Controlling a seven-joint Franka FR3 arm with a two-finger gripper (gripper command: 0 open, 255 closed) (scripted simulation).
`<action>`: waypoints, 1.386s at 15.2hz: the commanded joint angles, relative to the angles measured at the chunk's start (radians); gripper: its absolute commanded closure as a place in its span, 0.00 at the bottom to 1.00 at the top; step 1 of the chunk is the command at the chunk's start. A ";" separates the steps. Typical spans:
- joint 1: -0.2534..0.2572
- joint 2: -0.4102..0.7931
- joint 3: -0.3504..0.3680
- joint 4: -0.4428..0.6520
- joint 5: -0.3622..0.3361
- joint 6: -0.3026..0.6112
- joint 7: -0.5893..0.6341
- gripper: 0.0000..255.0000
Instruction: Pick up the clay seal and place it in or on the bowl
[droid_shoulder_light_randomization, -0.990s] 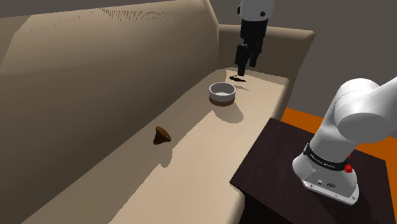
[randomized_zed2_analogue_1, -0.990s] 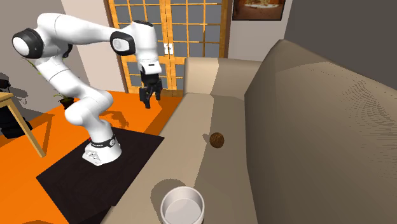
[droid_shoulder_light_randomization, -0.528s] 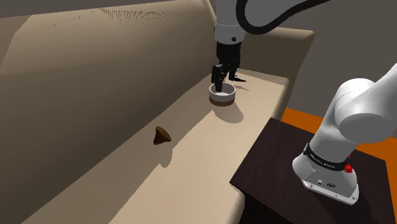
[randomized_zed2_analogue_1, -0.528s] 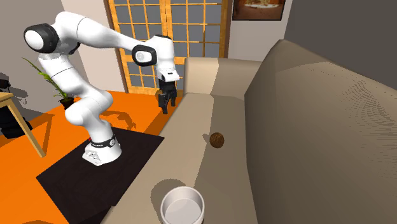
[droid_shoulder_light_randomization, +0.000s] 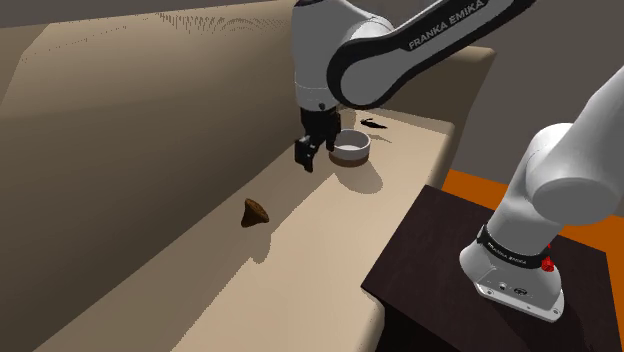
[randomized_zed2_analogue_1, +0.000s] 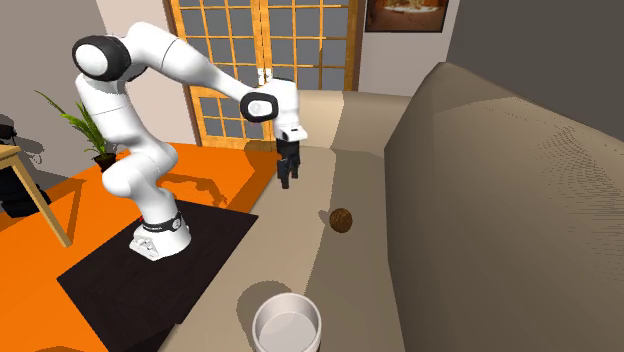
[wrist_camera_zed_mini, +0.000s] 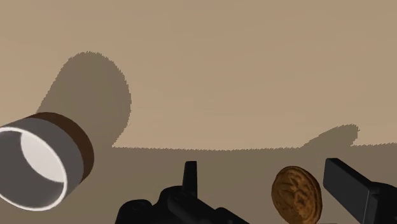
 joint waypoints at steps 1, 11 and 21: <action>-0.005 0.078 0.027 0.036 -0.053 0.038 0.056 0.00; 0.068 0.500 0.056 0.315 -0.397 0.098 0.362 0.00; 0.203 0.832 -0.020 0.626 -0.584 0.065 0.486 0.00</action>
